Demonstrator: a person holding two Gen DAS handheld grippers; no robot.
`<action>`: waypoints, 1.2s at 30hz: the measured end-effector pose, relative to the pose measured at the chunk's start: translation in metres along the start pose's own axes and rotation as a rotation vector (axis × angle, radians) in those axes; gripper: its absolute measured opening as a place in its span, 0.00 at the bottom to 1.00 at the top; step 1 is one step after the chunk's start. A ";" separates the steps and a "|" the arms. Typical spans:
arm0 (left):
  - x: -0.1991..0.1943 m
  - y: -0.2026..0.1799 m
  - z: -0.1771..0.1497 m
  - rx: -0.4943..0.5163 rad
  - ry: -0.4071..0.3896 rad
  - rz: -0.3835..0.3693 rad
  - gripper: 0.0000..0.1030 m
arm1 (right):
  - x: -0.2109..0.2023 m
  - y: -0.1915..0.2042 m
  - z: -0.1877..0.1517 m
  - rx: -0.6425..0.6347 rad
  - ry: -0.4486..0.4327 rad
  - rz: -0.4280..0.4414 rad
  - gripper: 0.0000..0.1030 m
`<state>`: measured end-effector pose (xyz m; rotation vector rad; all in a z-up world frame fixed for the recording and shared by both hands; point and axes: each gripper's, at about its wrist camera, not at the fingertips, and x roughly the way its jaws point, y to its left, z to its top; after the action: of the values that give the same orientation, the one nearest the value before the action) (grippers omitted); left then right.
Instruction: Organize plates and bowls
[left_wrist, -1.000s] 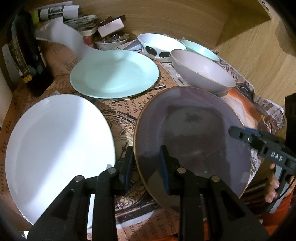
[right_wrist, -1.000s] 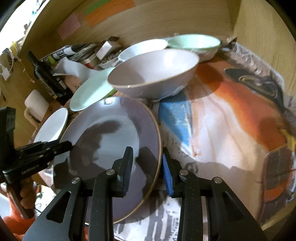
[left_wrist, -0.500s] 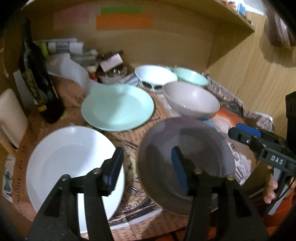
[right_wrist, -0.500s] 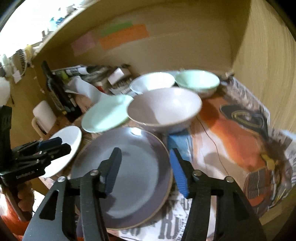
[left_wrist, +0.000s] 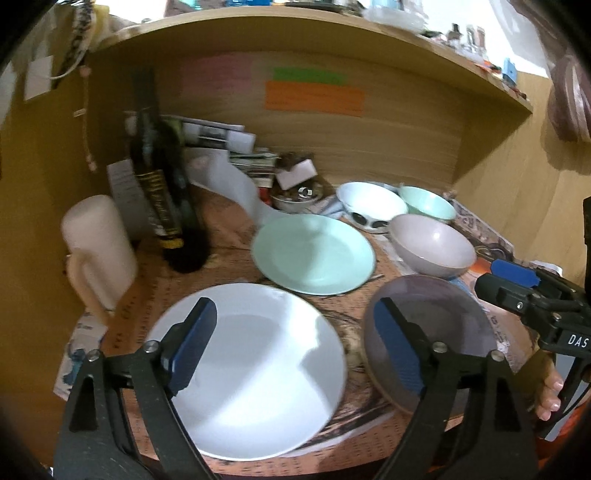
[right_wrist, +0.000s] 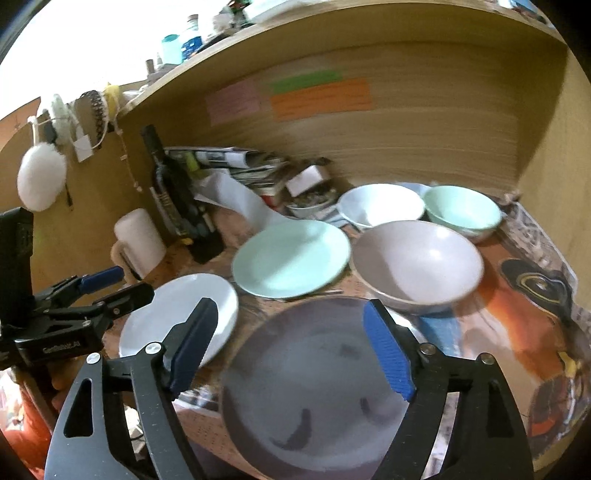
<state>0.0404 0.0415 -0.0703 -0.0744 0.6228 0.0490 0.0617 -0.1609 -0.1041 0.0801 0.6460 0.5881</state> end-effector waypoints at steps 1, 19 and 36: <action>-0.001 0.006 -0.001 -0.002 -0.001 0.010 0.88 | 0.004 0.004 0.001 -0.006 0.006 0.007 0.77; 0.026 0.095 -0.040 -0.092 0.144 0.078 0.89 | 0.086 0.056 -0.003 -0.077 0.207 0.076 0.77; 0.046 0.134 -0.068 -0.163 0.258 0.036 0.56 | 0.142 0.072 -0.010 -0.117 0.419 0.085 0.45</action>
<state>0.0288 0.1708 -0.1597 -0.2302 0.8776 0.1267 0.1116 -0.0256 -0.1714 -0.1295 1.0160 0.7313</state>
